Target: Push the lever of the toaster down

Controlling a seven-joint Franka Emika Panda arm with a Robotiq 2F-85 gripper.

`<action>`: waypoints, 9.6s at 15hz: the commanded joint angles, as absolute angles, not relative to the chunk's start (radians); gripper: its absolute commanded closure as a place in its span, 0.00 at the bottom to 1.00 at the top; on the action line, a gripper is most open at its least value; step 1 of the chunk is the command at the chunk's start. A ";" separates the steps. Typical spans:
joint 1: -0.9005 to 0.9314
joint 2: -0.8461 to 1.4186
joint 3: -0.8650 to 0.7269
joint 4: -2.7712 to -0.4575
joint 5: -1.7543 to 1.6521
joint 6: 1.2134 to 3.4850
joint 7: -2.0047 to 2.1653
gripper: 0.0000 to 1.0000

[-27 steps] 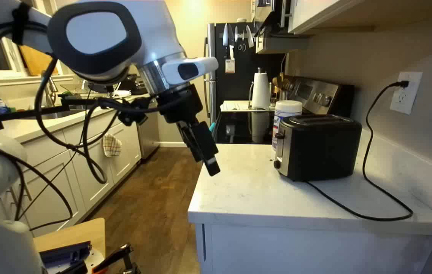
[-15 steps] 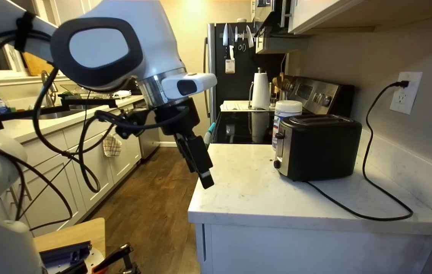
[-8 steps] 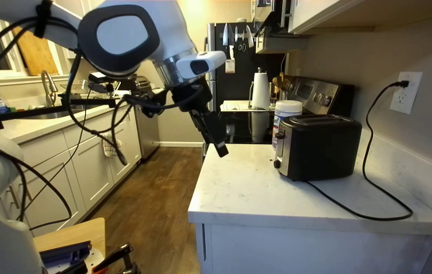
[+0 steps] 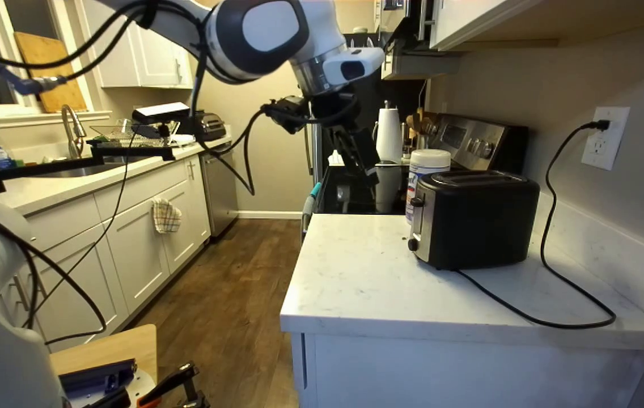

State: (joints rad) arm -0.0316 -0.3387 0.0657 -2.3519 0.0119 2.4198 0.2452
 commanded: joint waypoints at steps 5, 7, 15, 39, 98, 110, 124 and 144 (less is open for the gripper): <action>-0.021 -0.125 0.079 -2.025 0.014 2.296 0.348 0.00; -0.015 -0.089 0.075 -1.952 0.014 2.268 0.365 0.00; 0.003 -0.044 0.064 -1.883 0.011 2.253 0.355 0.00; 0.038 0.193 0.009 -1.719 -0.046 2.180 0.437 1.00; 0.121 0.315 -0.065 -1.883 -0.288 2.452 0.725 1.00; 0.109 0.182 -0.032 -1.875 -0.160 2.320 0.580 1.00; 0.108 0.342 -0.041 -1.824 -0.162 2.321 0.588 1.00; 0.113 0.092 0.022 -1.865 -0.050 2.213 0.314 1.00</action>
State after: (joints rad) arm 0.1393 0.1506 -0.0179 -1.8318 -0.1550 2.2933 0.4415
